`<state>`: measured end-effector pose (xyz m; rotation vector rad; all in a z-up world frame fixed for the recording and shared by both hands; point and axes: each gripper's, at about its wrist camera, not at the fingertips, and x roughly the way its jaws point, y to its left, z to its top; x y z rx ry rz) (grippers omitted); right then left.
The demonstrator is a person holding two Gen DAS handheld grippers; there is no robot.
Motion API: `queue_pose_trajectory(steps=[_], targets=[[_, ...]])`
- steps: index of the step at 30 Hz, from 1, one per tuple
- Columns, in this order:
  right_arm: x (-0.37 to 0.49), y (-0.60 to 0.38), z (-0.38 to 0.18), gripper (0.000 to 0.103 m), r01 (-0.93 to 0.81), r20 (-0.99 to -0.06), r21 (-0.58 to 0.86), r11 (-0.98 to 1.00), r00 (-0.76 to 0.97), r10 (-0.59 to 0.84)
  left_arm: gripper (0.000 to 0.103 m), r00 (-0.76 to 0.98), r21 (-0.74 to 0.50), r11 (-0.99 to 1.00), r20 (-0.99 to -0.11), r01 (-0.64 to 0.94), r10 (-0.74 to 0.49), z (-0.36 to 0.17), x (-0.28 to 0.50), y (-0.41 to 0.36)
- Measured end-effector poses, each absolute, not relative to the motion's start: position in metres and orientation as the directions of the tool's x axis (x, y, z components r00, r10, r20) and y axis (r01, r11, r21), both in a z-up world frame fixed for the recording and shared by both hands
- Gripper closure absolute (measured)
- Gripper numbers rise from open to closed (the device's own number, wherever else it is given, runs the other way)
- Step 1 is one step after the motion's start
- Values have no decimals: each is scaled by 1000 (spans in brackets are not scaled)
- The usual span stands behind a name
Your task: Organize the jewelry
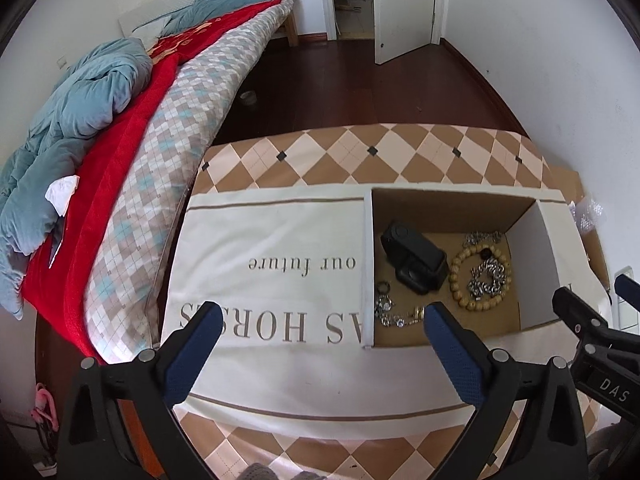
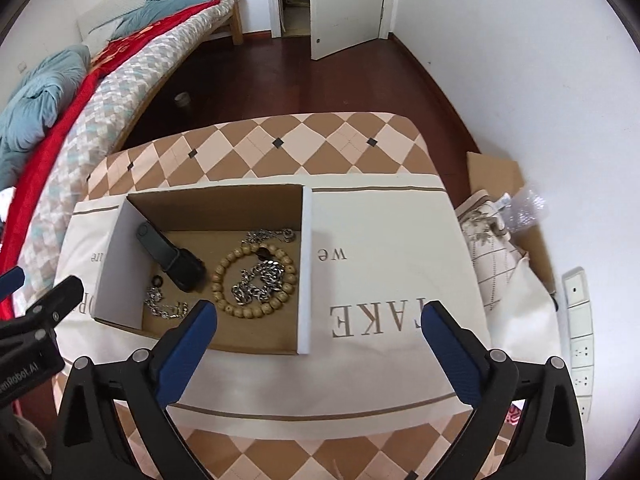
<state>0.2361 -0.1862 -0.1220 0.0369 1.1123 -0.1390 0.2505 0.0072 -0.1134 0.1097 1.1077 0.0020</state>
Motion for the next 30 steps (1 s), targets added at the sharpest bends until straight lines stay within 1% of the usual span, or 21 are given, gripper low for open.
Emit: queue_pose_trajectory(steps=[7, 15, 22, 30], targets=[[221, -184, -112, 0, 144, -891, -58, 988, 439, -116, 1, 462, 77, 996, -885, 46, 47, -105, 235, 3], [186, -191, -85, 0, 173, -870, -58, 983, 474, -135, 1, 517, 48, 998, -855, 34, 24, -73, 202, 3], [137, -189, -39, 0, 174, -826, -49, 983, 546, -138, 1, 582, 41, 998, -813, 46, 7, -30, 159, 2], [75, -185, 21, 0, 168, -763, -38, 985, 631, -137, 1, 640, 2, 997, -767, 71, -44, 24, 107, 7]])
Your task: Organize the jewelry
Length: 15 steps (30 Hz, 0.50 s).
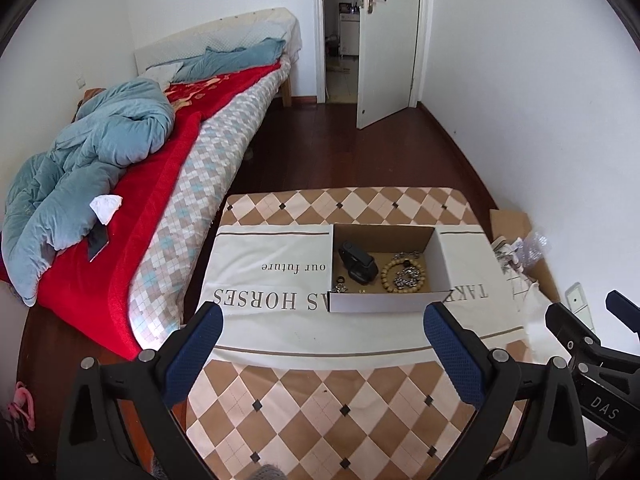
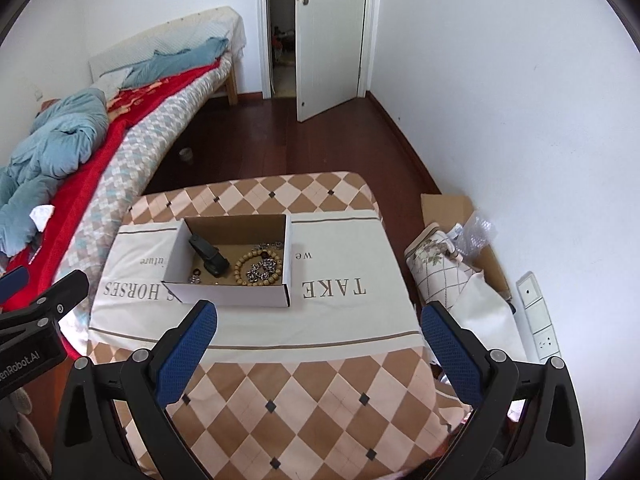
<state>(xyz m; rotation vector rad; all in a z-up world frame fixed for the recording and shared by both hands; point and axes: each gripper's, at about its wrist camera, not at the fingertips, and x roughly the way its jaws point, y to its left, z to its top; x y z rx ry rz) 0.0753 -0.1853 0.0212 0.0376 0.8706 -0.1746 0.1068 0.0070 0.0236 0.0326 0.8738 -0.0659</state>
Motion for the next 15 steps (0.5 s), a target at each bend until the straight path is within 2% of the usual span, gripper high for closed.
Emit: queue_pose_trajectory(steps=[15], targets=[[-25, -187, 103, 0, 173, -687, -48, 984, 709, -158, 1, 652, -60, 994, -750, 92, -106, 82, 26, 5]])
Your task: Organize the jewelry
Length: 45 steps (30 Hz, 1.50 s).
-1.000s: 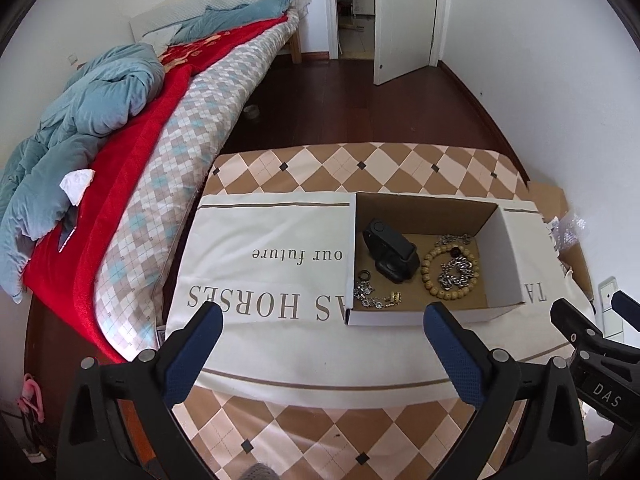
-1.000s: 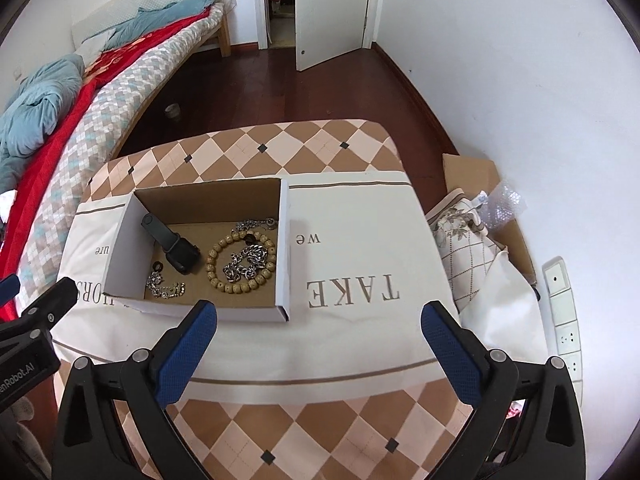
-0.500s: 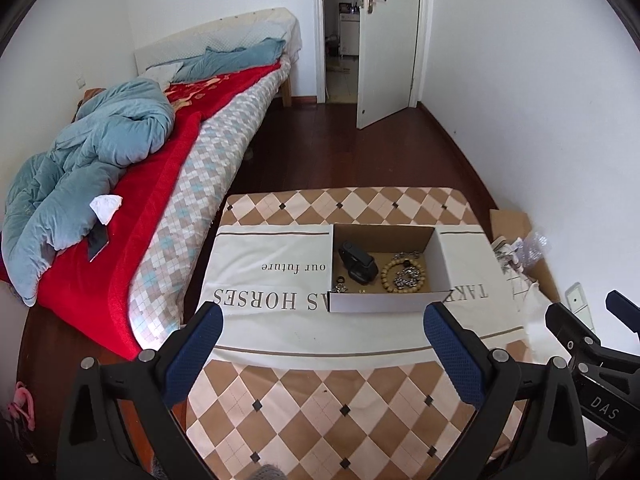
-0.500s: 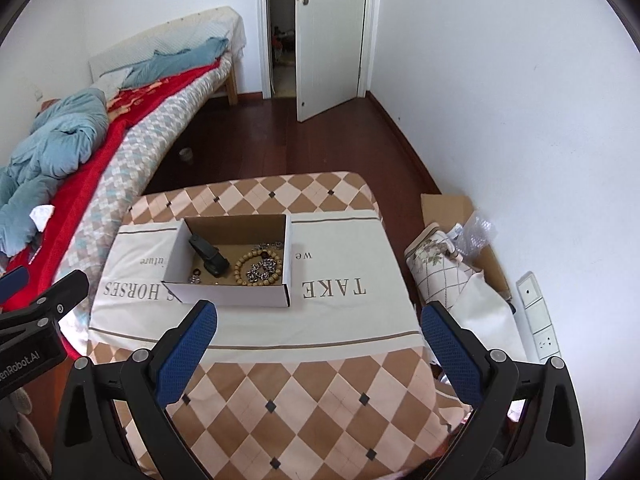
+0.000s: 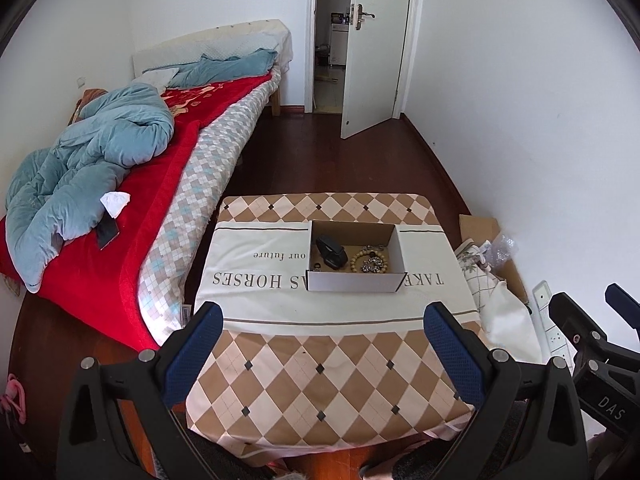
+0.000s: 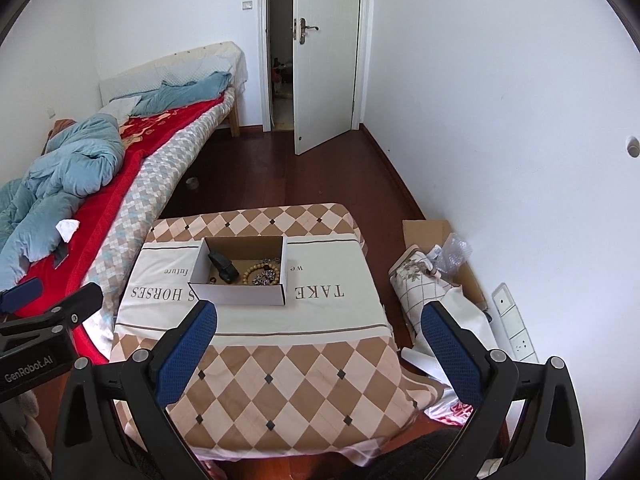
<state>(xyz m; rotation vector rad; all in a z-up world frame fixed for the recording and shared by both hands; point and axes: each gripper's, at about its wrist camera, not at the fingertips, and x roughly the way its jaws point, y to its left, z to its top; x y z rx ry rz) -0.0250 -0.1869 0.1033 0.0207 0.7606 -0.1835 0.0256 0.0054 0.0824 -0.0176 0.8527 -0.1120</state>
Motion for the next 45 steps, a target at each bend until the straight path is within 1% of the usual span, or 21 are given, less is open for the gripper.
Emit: queue_pose_trajectory(steps=[8, 18, 23, 30, 35, 45], targets=[[-53, -183, 127, 0, 171, -668, -59, 984, 725, -166, 1, 654, -77, 994, -748, 83, -113, 101, 2, 8], [-55, -176, 130, 0, 148, -673, -61, 987, 724, -150, 1, 666, -63, 995, -740, 71, -95, 107, 2, 7], [-34, -176, 130, 0, 151, -668, -67, 986, 728, -156, 1, 680, -32, 999, -731, 44, -54, 106, 21, 4], [11, -182, 121, 0, 175, -677, -82, 981, 713, -184, 1, 660, -14, 1000, -751, 22, -25, 93, 61, 4], [45, -184, 103, 0, 180, -709, -80, 980, 681, -183, 1, 640, -2, 1000, -769, 17, -12, 78, 87, 4], [91, -183, 73, 0, 191, -738, -119, 974, 639, -215, 1, 587, 14, 1000, -810, 12, 4, 47, 123, 2]])
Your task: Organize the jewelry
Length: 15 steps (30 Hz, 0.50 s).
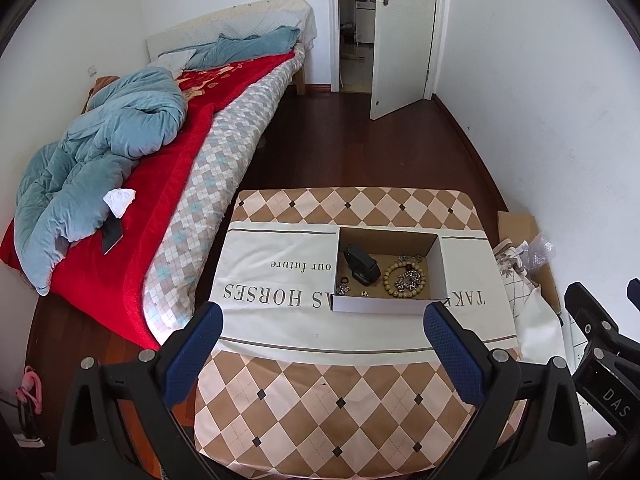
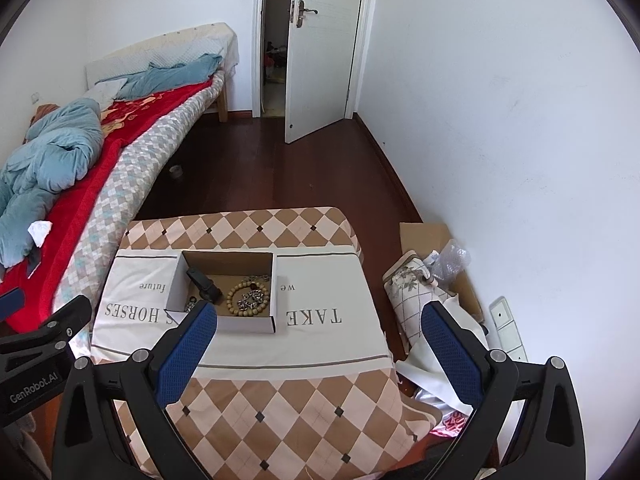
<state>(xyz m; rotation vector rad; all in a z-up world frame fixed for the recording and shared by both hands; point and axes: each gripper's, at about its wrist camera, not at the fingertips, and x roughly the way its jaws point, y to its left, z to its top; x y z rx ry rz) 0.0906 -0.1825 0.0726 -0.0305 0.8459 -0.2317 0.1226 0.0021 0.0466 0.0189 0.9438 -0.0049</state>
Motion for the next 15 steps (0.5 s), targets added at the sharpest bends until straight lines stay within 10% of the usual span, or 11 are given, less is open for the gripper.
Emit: queue_pose_trajectory(steps=[15], targets=[[107, -177, 54, 0, 166, -767, -108, 980, 613, -188, 1, 573, 22, 1000, -820, 4, 16, 35, 137, 4]])
